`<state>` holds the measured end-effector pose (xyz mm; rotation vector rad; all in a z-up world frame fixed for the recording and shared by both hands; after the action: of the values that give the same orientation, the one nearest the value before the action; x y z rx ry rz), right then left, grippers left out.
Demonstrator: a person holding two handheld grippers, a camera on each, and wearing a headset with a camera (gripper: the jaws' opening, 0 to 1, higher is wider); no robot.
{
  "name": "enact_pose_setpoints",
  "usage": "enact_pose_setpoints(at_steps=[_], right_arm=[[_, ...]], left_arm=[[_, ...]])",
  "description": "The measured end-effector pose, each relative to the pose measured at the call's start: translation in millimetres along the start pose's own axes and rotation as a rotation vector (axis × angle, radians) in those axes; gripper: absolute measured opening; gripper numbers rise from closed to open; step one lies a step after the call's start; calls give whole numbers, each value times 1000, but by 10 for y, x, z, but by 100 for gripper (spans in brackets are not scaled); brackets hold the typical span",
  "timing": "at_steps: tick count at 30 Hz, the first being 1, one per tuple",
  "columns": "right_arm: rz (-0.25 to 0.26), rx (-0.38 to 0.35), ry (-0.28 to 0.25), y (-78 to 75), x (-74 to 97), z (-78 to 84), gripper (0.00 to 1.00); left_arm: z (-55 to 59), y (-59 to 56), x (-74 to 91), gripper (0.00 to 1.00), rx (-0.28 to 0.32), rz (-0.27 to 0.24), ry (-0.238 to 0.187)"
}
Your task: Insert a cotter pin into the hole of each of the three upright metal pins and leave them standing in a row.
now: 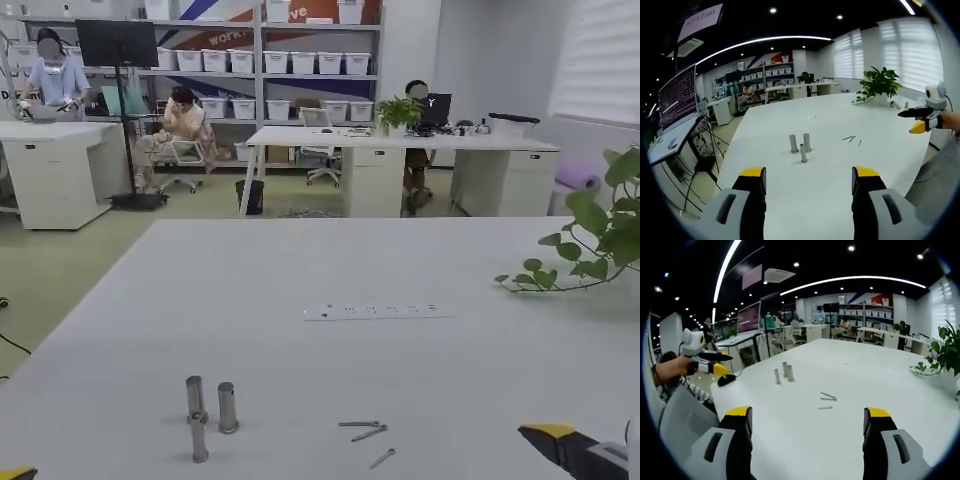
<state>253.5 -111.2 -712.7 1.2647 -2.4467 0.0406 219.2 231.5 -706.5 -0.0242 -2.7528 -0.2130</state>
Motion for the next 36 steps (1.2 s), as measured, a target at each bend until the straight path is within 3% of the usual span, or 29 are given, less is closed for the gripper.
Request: enact_pose_setpoints(at_steps=[9, 22, 36], right_arm=[[-8, -10, -9, -34, 1, 18, 83], [-33, -27, -25, -98, -66, 41, 74], [-51, -28, -5, -193, -136, 82, 72]], left_arm=[[-11, -15, -160, 59, -12, 19, -3], [-98, -69, -617, 45, -23, 32, -29], [28, -97, -1100, 35, -34, 61, 10]])
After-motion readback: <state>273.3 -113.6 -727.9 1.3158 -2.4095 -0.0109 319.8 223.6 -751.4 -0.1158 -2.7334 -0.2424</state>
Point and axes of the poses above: the centre of the closed fingertips' face, and the gripper's own axes: x roughly backward along the fingers, y roughly to its left, z roughly out of its underside, the point moved 6 cm from there along x, roughly backward along the fingers, and after that the axes turned 15 degrees about -z, right-handed, at the moved point
